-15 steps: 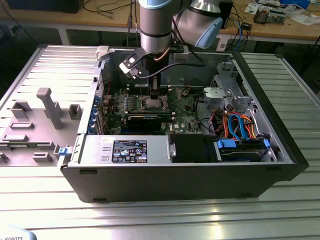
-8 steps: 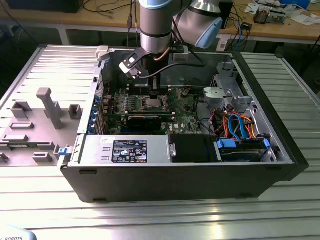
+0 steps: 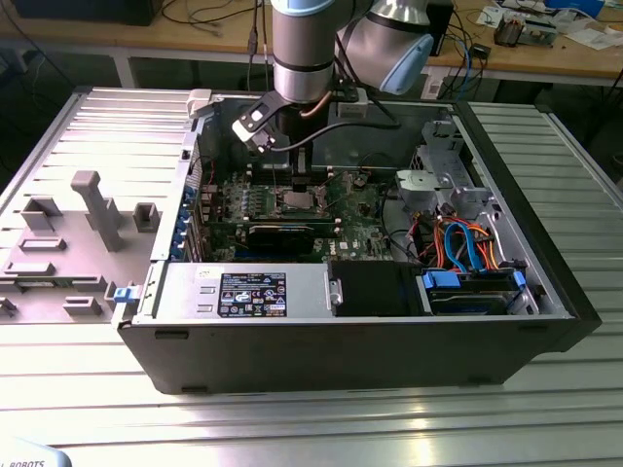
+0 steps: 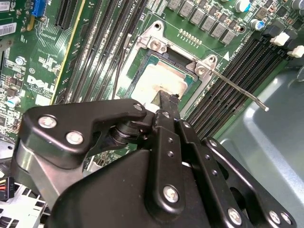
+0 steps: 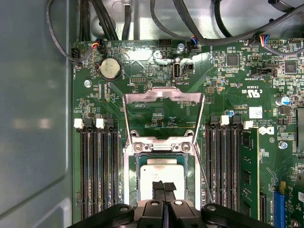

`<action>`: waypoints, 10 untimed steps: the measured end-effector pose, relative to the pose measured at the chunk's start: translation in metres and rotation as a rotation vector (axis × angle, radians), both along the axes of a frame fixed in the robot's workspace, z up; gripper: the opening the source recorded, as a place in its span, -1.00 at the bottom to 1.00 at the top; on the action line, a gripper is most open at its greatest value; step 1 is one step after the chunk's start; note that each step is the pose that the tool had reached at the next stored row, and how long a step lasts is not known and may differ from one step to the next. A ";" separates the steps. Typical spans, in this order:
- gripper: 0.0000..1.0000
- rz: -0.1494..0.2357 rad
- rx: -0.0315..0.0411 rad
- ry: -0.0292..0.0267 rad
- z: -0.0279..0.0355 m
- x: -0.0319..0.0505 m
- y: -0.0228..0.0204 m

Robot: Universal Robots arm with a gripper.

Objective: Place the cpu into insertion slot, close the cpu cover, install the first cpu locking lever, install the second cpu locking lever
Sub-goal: 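Close the cpu cover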

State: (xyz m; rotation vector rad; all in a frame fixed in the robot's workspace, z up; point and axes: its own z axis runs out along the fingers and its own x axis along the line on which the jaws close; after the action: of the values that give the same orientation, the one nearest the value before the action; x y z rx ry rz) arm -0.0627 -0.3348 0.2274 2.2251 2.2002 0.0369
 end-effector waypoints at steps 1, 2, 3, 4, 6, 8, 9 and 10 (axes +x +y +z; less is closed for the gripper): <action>-0.79 0.000 -0.0001 0.0001 0.0001 0.0000 0.0000; -0.79 0.000 -0.0002 0.0001 0.0001 0.0000 0.0000; -0.79 0.000 0.0000 0.0001 0.0001 0.0000 0.0000; -0.79 0.000 -0.0001 0.0001 0.0002 0.0000 0.0000; -0.79 0.000 -0.0002 0.0001 0.0002 0.0000 0.0000; -0.79 0.000 -0.0006 0.0001 0.0005 0.0000 0.0000; -0.79 0.000 -0.0007 0.0001 0.0009 0.0000 0.0000; -0.79 0.000 -0.0007 0.0002 0.0012 0.0000 0.0000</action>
State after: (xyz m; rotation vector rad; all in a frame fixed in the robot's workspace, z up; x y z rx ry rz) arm -0.0627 -0.3348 0.2285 2.2247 2.2000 0.0359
